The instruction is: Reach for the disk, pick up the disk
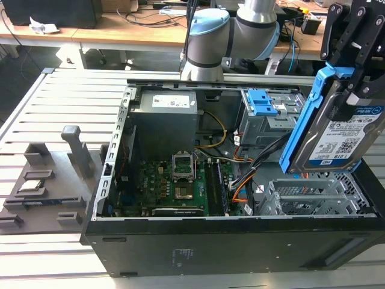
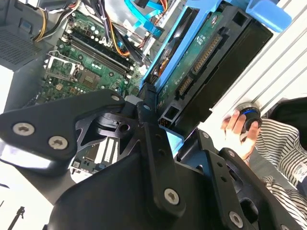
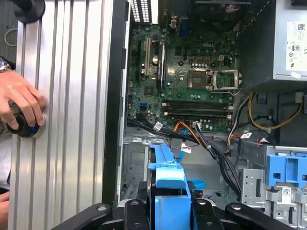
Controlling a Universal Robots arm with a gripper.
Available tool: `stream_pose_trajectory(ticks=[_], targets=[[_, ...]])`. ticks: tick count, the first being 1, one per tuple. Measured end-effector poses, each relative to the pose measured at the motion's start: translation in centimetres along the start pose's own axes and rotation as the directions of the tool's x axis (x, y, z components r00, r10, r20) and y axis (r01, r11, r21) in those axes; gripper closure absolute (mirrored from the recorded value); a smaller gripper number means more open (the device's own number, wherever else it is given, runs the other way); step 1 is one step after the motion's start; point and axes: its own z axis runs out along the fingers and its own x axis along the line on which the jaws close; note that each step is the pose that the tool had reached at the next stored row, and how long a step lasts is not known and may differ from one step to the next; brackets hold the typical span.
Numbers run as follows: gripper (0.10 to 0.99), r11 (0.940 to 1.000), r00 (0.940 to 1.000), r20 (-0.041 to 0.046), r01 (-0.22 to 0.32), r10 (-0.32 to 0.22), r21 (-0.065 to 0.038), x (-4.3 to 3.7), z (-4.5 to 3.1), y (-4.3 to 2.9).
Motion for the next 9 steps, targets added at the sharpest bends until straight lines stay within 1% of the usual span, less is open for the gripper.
stream_pose_trajectory(ticks=[7, 9], targets=[[0.718, 1.0000, 1.0000, 0.0004, 0.000, 0.000, 0.000, 0.73, 1.12, -0.01], [0.718, 1.0000, 1.0000, 0.0008, 0.000, 0.000, 0.000, 1.09, 1.71, -0.01]])
